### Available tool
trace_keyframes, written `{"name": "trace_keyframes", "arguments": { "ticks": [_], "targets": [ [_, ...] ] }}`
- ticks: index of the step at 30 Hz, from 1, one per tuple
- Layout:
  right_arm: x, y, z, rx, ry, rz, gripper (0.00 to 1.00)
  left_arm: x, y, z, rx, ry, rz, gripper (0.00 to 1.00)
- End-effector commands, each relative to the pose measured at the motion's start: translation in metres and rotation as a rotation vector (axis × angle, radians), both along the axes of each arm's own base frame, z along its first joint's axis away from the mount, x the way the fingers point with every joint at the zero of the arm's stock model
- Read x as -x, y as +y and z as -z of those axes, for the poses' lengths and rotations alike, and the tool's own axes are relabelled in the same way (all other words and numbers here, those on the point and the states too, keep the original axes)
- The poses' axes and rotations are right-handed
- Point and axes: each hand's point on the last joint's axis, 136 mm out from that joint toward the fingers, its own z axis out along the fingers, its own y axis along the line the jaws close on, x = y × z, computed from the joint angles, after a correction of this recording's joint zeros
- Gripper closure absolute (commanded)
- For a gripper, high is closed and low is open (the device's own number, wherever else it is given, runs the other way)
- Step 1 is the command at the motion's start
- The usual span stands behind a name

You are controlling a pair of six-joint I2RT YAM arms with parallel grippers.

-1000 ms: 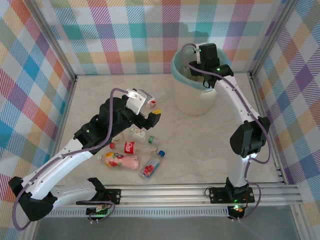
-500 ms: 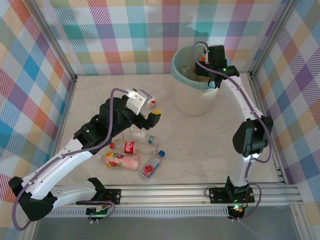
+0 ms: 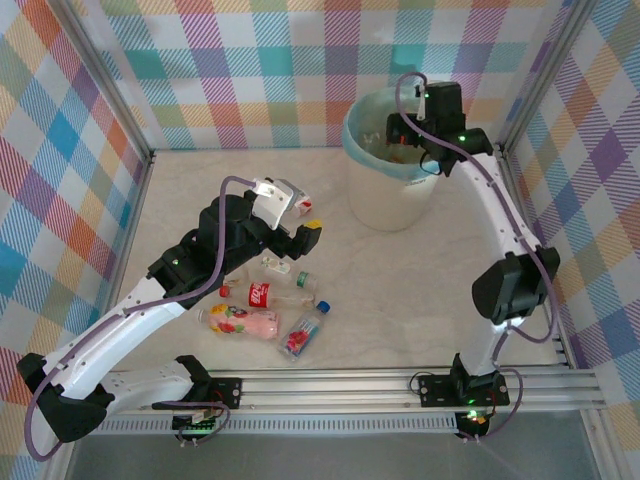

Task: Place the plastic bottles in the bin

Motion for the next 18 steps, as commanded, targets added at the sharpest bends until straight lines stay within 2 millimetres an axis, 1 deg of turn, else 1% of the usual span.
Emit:
{"name": "trace_keyframes", "arguments": {
  "ticks": [1, 2, 4, 7, 9, 11, 14, 16, 18],
  "targets": [
    [0.019, 0.0, -0.055, -0.062, -0.112, -0.002, 0.14, 0.003, -0.002, -0.018, 0.041, -0.018, 0.011, 0.02],
    [0.021, -0.001, -0.056, -0.061, -0.109, -0.001, 0.19, 0.003, -0.003, -0.018, 0.045, -0.013, 0.012, 0.02],
    [0.022, 0.0, -0.049, -0.053, -0.086, -0.006, 0.28, 0.003, -0.005, -0.017, 0.052, -0.005, 0.017, 0.02],
    [0.023, -0.001, -0.027, -0.035, -0.034, -0.007, 0.4, 0.003, -0.007, -0.016, 0.058, 0.007, 0.019, 0.02],
    [0.023, -0.001, -0.009, -0.023, 0.007, -0.003, 0.47, 0.003, -0.007, -0.015, 0.06, 0.011, 0.018, 0.02],
    [0.022, -0.003, 0.015, -0.01, 0.063, 0.008, 0.49, 0.002, -0.007, -0.013, 0.061, 0.018, 0.014, 0.02],
    [0.022, -0.006, 0.043, -0.008, 0.134, 0.021, 0.5, 0.002, -0.005, -0.011, 0.06, 0.025, 0.006, 0.02],
    [0.022, -0.004, 0.052, -0.018, 0.167, 0.015, 0.5, 0.003, -0.004, -0.011, 0.06, 0.027, 0.004, 0.02],
    [0.021, 0.001, 0.05, -0.038, 0.172, -0.003, 0.5, 0.003, -0.003, -0.011, 0.058, 0.027, 0.0, 0.02]
  ]
}}
